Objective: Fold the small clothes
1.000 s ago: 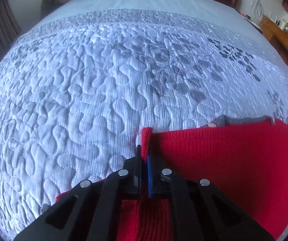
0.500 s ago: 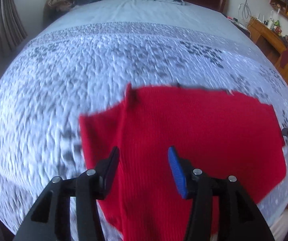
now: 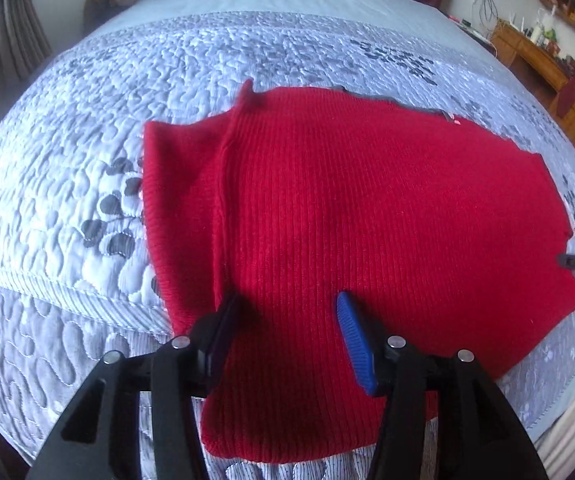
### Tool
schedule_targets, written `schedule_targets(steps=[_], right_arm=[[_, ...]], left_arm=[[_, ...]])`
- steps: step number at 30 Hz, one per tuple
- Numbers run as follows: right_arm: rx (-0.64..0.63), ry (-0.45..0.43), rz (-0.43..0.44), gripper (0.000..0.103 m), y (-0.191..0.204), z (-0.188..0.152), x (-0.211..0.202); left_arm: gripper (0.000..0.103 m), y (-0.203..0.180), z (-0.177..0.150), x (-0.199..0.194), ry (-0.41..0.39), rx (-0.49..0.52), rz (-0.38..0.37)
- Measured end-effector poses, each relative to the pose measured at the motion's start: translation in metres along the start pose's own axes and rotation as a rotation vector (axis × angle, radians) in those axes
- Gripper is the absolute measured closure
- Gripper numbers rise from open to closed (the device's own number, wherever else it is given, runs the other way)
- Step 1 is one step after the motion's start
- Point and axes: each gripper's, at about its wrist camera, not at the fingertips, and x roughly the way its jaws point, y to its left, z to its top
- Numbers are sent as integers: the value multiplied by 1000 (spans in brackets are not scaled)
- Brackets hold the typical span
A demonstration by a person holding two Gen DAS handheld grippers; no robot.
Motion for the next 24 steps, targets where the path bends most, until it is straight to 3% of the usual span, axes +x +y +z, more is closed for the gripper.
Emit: schedule_targets(steps=[6, 10, 11, 12, 14, 17, 18, 22, 24], right_arm=[[-18, -8, -70, 98, 11, -2, 4], [29, -7, -34, 95, 5, 3, -3], [48, -23, -20, 89, 5, 3, -11], [53, -42, -14, 77, 7, 2, -18], [15, -119, -43, 59, 20, -5, -45], [-44, -173, -77, 57, 44, -18, -67], [-54, -183, -68, 50, 49, -22, -71], [-110, -183, -101, 40, 69, -36, -63], [-124, -155, -111, 30, 69, -41, -54]], left_arm=[[50, -4, -2, 2, -19, 8, 26], [49, -6, 3, -2, -9, -21, 32], [49, -8, 4, -10, -8, -36, 29], [49, -8, 3, -18, -16, -48, 13], [39, -12, 0, -33, -41, -55, -11], [35, -23, -4, -53, -85, -24, 2], [34, -27, -5, -58, -102, -14, 6], [31, -33, -10, -65, -106, -13, -22], [31, -33, -12, -63, -98, -12, -28]])
